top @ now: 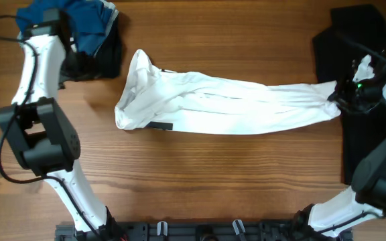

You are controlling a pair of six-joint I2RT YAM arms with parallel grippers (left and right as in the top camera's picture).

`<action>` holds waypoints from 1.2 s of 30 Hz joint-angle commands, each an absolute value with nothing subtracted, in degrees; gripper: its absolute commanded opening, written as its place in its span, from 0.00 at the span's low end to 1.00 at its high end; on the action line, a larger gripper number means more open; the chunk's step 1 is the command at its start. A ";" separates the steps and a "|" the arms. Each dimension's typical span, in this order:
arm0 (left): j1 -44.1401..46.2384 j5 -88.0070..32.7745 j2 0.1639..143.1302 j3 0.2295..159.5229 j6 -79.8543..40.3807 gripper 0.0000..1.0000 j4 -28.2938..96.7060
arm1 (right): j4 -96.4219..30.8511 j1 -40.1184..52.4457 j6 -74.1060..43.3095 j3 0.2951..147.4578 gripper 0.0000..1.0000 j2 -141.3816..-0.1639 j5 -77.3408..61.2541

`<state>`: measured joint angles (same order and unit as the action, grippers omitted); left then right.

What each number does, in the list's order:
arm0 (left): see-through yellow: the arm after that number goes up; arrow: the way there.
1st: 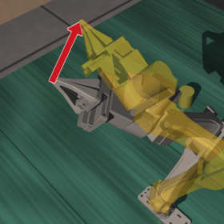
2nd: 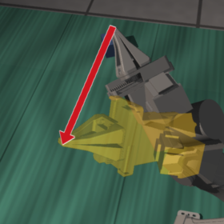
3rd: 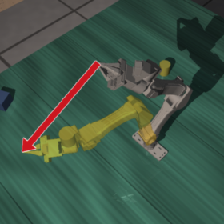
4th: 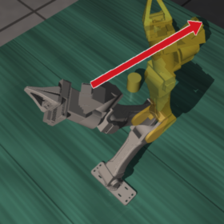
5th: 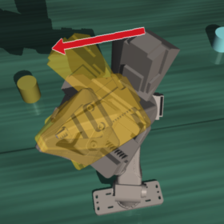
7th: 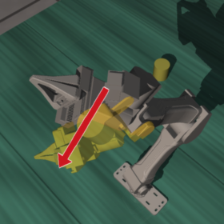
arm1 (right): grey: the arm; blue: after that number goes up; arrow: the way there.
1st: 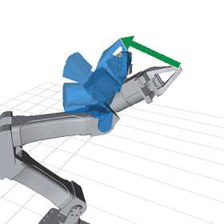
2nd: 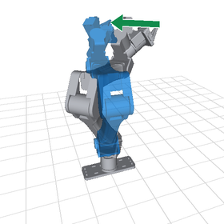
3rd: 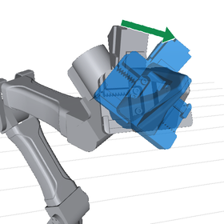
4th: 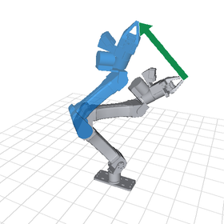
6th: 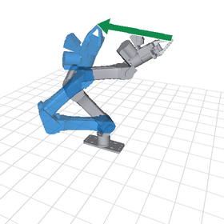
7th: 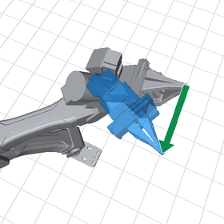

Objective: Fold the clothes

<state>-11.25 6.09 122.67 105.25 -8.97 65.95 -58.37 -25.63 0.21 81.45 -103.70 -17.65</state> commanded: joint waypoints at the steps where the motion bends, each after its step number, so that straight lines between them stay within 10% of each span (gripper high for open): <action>1: -14.50 4.84 121.12 104.90 -9.89 0.91 64.55 | -60.66 -23.83 5.93 84.44 0.05 -101.34 -22.24; 25: -16.36 -2.70 121.12 104.90 -9.43 0.92 62.87 | -44.47 21.89 -12.43 84.09 0.05 -112.16 -19.33; 30: -15.11 -4.08 121.12 104.88 -9.43 0.92 62.48 | -40.34 25.87 -11.20 84.55 0.56 -112.09 -24.91; 36: -11.33 -6.46 121.12 104.88 -7.16 0.92 62.87 | -41.06 22.11 -5.98 88.20 0.63 -106.91 -35.20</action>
<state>-13.74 -3.09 122.67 105.25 -9.15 62.72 -40.45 25.28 -8.45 85.03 -111.66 -29.65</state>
